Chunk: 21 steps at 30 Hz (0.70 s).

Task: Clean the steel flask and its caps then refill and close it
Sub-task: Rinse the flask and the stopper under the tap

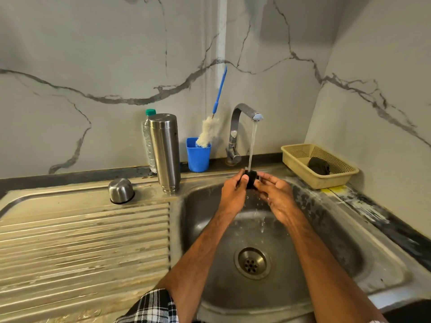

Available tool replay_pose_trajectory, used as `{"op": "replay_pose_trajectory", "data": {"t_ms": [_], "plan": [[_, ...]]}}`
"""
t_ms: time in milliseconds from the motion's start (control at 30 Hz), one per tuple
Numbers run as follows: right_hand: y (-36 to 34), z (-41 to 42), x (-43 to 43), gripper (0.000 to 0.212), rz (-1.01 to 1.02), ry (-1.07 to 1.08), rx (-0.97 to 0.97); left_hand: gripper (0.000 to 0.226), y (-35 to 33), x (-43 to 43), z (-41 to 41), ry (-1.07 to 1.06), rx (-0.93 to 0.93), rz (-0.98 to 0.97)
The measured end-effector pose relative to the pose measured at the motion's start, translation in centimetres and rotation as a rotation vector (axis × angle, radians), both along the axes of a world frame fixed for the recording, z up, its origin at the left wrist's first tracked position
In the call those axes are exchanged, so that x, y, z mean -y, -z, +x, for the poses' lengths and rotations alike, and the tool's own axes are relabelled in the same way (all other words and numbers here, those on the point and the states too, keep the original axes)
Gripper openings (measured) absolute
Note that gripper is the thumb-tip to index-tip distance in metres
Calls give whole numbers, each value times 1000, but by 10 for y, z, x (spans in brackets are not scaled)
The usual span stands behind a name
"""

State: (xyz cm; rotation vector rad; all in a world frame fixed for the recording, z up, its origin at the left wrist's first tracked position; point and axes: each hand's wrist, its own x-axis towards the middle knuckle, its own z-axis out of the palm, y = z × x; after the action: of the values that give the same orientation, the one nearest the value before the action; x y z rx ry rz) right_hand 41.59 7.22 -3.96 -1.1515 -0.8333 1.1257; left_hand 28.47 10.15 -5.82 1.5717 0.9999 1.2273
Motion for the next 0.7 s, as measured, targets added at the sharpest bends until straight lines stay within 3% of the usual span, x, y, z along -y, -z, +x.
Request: {"op": "replay_pose_trajectory", "data": {"t_ms": [67, 167, 300, 433, 533, 700], "plan": [[1, -1, -1, 29, 1, -25, 27, 27, -2, 1, 0, 2, -42, 19], [0, -2, -2, 27, -11, -87, -98, 23, -1, 4, -3, -37, -65, 96], [-5, -5, 5, 34, -75, -220, -202, 34, -5, 4, -15, -35, -118, 190], [-6, -4, 6, 37, -50, -225, -286, 42, -15, -8, -34, 75, -248, 149], [-7, -6, 6, 40, -49, -275, -289, 44, -28, -12, -49, 123, -348, 138], [-2, -17, 2, 43, -33, -241, -269, 44, -33, -11, -57, 3, -383, 194]]}}
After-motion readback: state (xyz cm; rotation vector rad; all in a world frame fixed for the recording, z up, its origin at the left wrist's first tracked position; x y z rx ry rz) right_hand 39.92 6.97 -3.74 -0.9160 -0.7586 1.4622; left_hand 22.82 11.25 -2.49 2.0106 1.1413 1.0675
